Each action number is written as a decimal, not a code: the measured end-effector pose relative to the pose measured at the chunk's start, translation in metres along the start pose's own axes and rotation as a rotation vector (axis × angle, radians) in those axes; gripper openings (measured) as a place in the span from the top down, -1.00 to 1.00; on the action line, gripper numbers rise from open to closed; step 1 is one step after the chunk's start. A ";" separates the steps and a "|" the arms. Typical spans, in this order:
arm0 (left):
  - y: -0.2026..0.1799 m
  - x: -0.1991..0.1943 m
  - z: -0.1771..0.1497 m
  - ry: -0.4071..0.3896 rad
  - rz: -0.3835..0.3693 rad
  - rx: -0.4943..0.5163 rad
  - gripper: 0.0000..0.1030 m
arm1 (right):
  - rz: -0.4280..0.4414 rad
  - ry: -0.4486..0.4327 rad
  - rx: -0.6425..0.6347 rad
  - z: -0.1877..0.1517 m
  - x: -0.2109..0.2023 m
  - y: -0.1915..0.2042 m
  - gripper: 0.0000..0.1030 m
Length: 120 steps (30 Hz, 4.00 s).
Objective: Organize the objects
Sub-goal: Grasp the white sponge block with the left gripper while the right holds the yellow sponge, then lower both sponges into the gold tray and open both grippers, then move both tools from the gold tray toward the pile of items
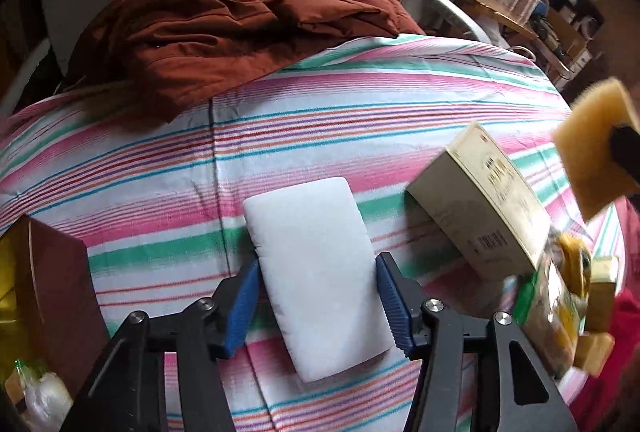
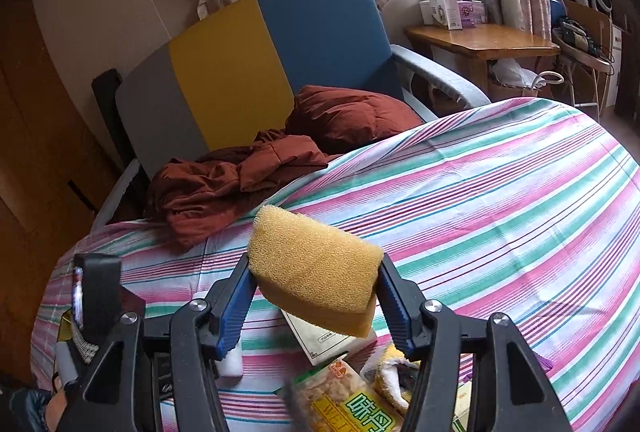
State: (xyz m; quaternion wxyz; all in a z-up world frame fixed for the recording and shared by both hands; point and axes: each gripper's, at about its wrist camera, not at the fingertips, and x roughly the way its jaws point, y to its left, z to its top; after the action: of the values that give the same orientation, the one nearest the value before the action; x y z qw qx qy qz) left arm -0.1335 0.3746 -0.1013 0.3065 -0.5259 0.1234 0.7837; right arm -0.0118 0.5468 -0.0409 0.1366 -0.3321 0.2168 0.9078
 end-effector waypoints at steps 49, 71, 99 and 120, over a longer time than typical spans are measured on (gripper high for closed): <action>0.193 -0.188 -0.144 -0.389 0.234 -0.217 -0.23 | 0.344 0.143 -0.325 -0.076 -0.006 0.264 -0.22; 0.228 -0.216 -0.193 -0.452 0.291 -0.369 -0.99 | 0.269 -0.027 -0.456 -0.123 -0.054 0.299 -0.97; 0.192 -0.207 -0.202 -0.425 0.248 -0.279 -0.99 | 0.187 0.125 -0.318 -0.149 -0.051 0.199 -0.61; 0.175 -0.183 -0.192 -0.356 0.094 -0.270 -0.99 | -0.139 0.070 0.100 -0.093 -0.101 0.008 -0.61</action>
State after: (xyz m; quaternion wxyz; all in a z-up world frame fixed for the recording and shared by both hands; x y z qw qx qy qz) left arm -0.0492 0.0743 -0.0393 0.2136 -0.4094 -0.0143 0.8869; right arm 0.1104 0.4844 -0.0355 0.2082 -0.3705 0.2429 0.8720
